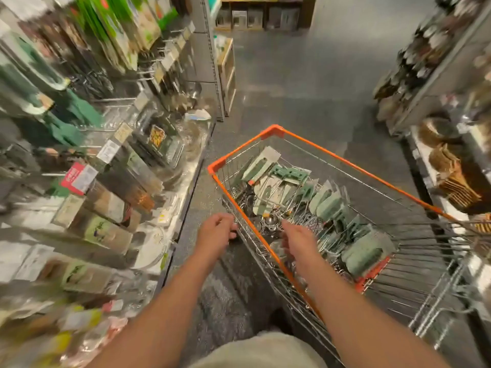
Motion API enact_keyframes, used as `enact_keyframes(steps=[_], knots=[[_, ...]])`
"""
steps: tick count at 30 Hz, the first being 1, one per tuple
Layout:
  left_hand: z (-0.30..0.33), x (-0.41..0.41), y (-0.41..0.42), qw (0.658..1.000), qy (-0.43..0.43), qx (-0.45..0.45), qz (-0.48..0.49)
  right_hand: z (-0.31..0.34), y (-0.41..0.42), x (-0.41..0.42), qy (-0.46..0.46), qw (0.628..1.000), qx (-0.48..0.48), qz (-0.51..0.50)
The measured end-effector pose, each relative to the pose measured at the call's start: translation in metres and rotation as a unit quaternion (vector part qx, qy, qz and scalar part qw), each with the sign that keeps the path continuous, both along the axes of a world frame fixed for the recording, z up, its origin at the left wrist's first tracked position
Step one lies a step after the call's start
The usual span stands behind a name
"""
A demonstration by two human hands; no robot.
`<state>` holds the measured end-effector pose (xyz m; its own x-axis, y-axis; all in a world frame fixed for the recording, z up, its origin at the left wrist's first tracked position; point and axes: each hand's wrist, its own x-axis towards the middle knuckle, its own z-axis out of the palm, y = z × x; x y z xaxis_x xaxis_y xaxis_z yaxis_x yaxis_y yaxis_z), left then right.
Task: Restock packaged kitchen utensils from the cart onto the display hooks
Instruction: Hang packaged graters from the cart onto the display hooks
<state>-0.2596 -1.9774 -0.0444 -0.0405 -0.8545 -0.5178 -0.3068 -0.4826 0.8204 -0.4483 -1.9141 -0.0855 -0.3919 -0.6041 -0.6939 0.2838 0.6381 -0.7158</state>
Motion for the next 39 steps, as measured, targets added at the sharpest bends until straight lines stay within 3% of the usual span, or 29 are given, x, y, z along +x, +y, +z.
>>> enact_keyframes(steps=[8, 21, 28, 39], knots=[[-0.054, -0.111, -0.011, 0.986, -0.033, 0.037, -0.159, -0.058, 0.035, -0.076, 0.011, 0.99, 0.07, -0.123], [-0.099, -0.187, -0.078, 0.884, -0.066, 0.058, -0.46, -0.085, 0.029, -0.071, -0.026, 0.928, 0.178, -0.327], [-0.103, -0.234, -0.104, 0.858, -0.02, 0.069, -0.508, -0.077, -0.015, -0.059, -0.021, 0.89, 0.139, -0.434], [-0.117, -0.273, -0.109, 0.856, -0.081, 0.079, -0.504, -0.1, -0.057, -0.102, -0.043, 0.92, 0.081, -0.382]])
